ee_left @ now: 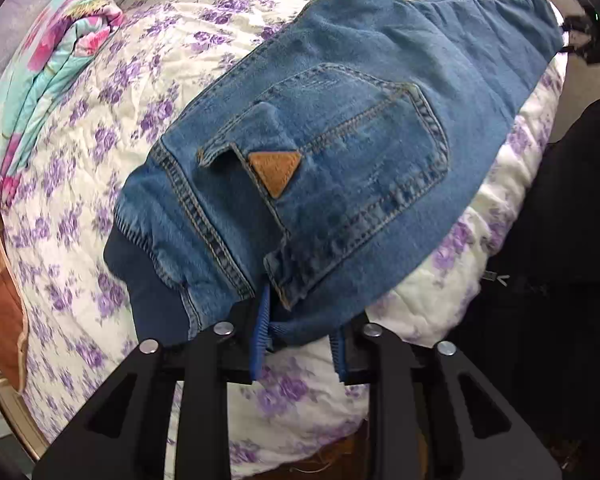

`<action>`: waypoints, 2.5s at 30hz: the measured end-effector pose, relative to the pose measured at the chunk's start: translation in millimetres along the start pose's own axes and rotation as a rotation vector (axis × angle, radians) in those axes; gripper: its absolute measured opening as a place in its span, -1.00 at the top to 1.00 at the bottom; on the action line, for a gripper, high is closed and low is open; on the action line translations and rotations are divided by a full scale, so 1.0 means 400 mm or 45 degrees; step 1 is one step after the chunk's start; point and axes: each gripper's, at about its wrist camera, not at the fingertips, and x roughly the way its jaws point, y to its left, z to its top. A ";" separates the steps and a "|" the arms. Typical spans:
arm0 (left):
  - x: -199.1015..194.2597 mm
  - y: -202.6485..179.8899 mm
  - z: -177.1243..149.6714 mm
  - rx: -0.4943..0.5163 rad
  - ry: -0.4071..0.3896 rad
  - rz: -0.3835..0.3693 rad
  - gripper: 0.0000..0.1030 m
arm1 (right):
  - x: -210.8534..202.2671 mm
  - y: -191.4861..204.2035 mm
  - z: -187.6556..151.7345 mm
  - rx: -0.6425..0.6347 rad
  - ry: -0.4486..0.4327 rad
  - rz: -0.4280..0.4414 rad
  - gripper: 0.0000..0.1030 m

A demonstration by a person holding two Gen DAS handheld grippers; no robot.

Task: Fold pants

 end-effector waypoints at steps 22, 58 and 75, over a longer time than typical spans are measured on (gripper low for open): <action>-0.107 -0.006 0.179 -0.316 -0.202 0.314 -0.33 | -0.015 -0.171 0.137 0.354 -0.220 0.552 0.72; 0.060 0.145 -0.048 -0.861 -0.357 0.321 -0.74 | 0.165 0.592 0.755 -0.023 -0.131 0.979 -0.34; -0.154 0.000 0.300 -0.624 -0.479 0.363 -0.75 | -0.238 0.414 0.551 0.198 -0.759 -0.070 -0.93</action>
